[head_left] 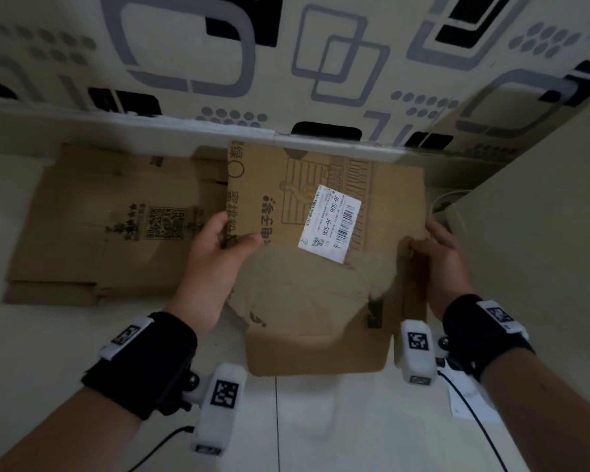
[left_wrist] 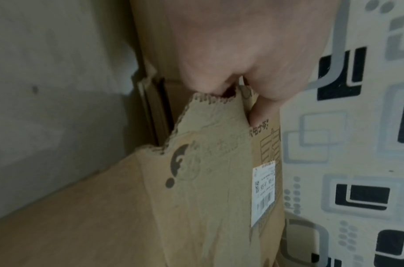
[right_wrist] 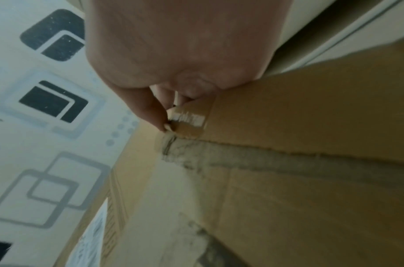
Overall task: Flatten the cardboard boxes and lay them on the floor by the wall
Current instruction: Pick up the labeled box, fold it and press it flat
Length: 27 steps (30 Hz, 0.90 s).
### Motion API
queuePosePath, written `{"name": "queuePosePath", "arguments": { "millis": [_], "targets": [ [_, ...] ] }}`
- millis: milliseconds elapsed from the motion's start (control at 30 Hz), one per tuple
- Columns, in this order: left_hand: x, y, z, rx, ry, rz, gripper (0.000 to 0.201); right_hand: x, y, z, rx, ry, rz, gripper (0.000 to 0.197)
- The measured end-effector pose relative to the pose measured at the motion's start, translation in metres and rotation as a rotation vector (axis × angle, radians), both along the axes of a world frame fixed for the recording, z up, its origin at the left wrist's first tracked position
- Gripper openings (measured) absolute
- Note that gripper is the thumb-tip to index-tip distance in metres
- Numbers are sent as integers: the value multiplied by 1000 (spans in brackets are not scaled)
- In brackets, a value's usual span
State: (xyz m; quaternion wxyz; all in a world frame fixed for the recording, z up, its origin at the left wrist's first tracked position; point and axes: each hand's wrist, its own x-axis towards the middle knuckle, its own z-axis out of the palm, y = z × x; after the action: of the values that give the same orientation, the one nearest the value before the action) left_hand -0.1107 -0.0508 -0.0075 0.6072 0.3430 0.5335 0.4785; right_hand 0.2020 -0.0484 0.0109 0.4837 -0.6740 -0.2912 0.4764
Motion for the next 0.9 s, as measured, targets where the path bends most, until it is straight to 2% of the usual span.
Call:
{"name": "queuePosePath", "arguments": {
  "millis": [167,267,367,500,600,700,733,900],
  "targets": [
    [-52,9,5,33,129,146,54,-52,19,3,44,-35,34,40],
    [-89,15,3,39,180,189,62,-84,32,-2,52,-40,97,40],
    [-126,23,3,54,289,193,60,-116,39,-4,24,-32,241,46],
    [-166,29,6,80,447,189,54,-149,46,-7,12,-117,470,61],
    [-184,31,4,105,567,150,52,-171,47,-17,-3,-186,508,56],
    [-193,31,-4,94,742,173,80,-186,49,-26,-24,-240,495,42],
    [-196,30,-8,89,803,172,82,-189,49,-29,-23,-266,499,41],
    [-202,32,-23,48,1086,46,54,-196,48,-29,-16,-347,541,50]
  ]
}}
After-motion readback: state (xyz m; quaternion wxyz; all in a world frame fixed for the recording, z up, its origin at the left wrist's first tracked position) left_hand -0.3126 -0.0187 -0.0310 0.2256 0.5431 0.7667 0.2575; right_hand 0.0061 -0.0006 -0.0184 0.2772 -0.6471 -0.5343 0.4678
